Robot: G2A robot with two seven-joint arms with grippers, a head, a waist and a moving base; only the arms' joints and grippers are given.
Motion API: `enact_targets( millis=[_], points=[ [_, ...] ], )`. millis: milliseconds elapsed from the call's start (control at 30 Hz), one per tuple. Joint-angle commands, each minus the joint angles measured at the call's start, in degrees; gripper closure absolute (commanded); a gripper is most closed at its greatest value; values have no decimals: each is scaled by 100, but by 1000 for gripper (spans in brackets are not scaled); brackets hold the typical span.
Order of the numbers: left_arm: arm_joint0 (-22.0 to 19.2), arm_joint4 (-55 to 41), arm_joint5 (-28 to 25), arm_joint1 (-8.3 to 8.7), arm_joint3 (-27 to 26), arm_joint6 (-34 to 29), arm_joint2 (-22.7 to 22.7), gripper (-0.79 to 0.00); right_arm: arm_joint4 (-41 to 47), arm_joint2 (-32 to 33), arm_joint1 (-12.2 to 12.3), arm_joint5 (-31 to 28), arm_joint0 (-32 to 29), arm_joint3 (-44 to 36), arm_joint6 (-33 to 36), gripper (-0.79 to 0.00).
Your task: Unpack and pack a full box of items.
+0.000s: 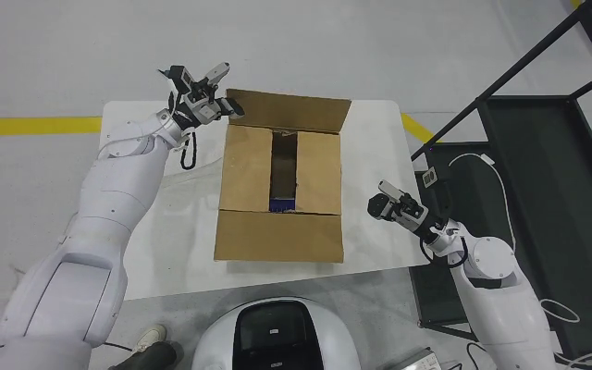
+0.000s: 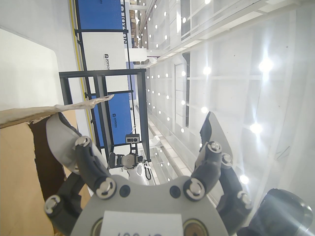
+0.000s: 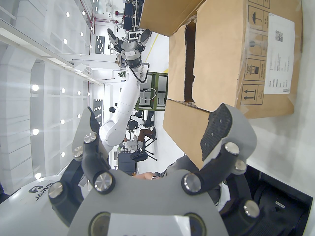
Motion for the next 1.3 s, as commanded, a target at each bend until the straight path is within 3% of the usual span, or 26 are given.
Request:
enact_targets(
  millis=[0, 533, 633, 767, 967, 1267],
  points=[
    [-38, 51, -29, -16, 59, -72, 25, -785, 1, 0, 0, 0, 0, 0, 0, -785],
    [-22, 69, -23, -16, 36, -38, 29, -785, 1, 0, 0, 0, 0, 0, 0, -785],
    [26, 456, -82, -14, -207, 724, 68, -785, 1, 0, 0, 0, 0, 0, 0, -785],
    [-3, 558, 271, -88, -276, 1326, 112, -785, 1, 0, 0, 0, 0, 0, 0, -785],
    [-272, 603, 628, -284, 227, 1967, 214, -785, 1, 0, 0, 0, 0, 0, 0, -785],
    [-587, 1180, 650, -538, 923, 2556, 482, -785, 1, 0, 0, 0, 0, 0, 0, -785]
  ],
)
